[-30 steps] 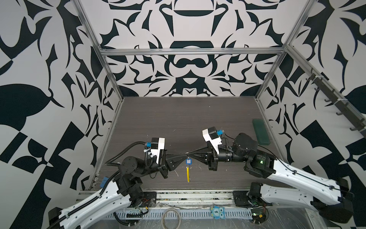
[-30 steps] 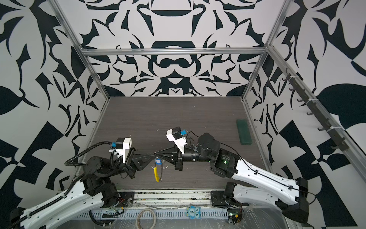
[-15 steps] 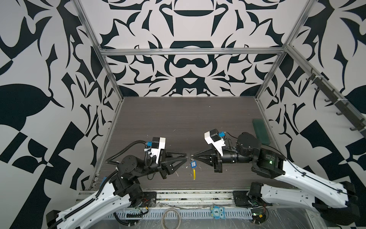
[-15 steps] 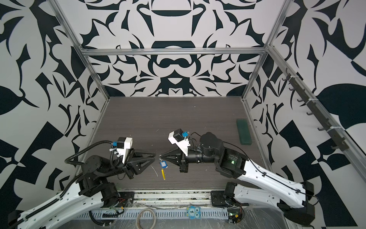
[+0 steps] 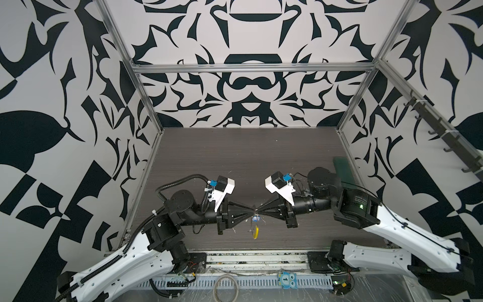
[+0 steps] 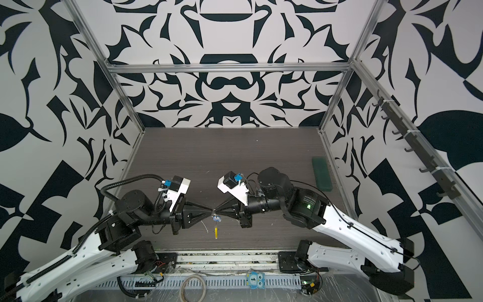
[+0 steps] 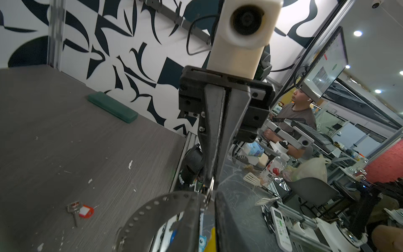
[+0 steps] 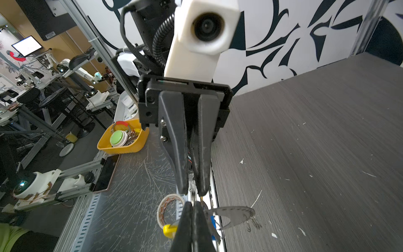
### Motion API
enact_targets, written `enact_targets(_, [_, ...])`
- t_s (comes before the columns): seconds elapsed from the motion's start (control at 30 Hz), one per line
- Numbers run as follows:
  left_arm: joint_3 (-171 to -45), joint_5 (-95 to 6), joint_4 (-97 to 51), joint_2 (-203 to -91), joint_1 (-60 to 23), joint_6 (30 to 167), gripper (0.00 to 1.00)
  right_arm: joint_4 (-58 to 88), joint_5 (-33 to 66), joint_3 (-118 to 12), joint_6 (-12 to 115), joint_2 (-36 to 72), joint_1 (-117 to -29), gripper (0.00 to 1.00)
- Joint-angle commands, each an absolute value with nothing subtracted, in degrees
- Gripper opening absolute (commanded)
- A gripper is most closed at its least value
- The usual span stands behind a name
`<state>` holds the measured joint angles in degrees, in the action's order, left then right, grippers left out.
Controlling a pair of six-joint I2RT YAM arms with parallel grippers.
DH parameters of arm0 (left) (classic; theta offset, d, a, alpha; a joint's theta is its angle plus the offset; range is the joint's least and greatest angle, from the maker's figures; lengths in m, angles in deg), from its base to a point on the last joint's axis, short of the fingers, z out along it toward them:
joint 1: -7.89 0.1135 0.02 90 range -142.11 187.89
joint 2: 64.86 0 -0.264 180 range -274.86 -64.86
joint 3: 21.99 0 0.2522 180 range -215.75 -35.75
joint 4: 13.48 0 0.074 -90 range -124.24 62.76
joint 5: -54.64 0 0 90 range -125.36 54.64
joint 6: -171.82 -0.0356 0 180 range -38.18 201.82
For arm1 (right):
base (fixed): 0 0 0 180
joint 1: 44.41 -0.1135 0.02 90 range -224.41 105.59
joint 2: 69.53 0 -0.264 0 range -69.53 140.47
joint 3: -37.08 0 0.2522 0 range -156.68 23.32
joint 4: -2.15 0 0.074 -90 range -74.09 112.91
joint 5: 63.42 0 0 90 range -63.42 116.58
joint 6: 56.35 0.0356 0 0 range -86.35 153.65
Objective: Remove the keys from the keyring
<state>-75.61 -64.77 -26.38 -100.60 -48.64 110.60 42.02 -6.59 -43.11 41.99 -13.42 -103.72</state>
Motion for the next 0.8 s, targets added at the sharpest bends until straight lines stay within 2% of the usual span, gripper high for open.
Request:
enact_targets(0.0, [-77.6, -67.9, -27.6, -100.7, -48.5, 110.0, 0.17, 41.4, -9.1, -46.1, 40.7, -13.8, -103.4, 0.00])
enact_targets(0.23, [-77.8, -68.1, -27.7, -101.2, -48.5, 110.0, 0.10, 41.9, -9.6, -46.8, 40.7, -13.1, -103.2, 0.00])
enact_targets(0.63, [-79.0, -68.1, -29.2, -102.2, -48.5, 109.3, 0.13, 43.0, -9.9, -47.5, 40.2, -11.5, -103.1, 0.00])
enact_targets(0.77, [-79.1, -68.0, -29.3, -102.6, -48.5, 109.3, 0.07, 43.0, -10.0, -47.7, 40.4, -11.1, -103.1, 0.00])
